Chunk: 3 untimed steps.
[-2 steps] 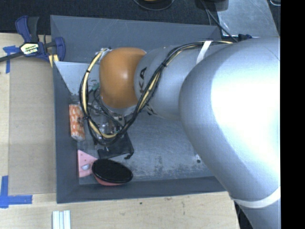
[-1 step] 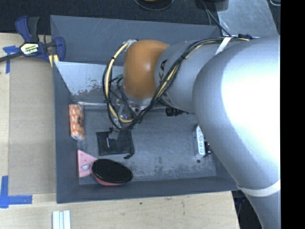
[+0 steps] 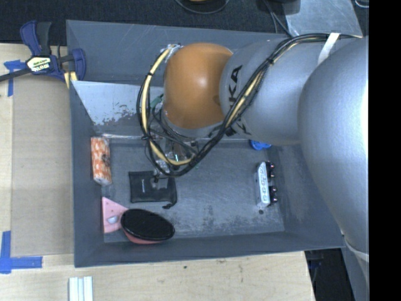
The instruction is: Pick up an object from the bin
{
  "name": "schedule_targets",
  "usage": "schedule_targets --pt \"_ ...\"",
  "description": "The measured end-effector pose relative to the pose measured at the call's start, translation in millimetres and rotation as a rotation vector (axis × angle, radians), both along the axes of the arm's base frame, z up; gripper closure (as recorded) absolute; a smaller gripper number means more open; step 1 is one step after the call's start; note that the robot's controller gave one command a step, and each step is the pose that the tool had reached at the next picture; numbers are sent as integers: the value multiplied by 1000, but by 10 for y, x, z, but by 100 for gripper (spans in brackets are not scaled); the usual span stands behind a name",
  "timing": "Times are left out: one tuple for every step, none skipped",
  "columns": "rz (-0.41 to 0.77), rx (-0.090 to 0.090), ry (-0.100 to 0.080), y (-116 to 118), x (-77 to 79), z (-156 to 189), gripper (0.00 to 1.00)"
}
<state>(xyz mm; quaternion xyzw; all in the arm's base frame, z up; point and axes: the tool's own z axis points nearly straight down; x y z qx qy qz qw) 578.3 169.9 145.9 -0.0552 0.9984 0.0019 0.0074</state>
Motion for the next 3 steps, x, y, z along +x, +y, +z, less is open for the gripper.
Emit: schedule_targets --pt "-2 0 0 6 1 -13 0" --pt "118 0 -7 286 515 -502 0" --pt "22 0 0 -26 -68 -749 0"
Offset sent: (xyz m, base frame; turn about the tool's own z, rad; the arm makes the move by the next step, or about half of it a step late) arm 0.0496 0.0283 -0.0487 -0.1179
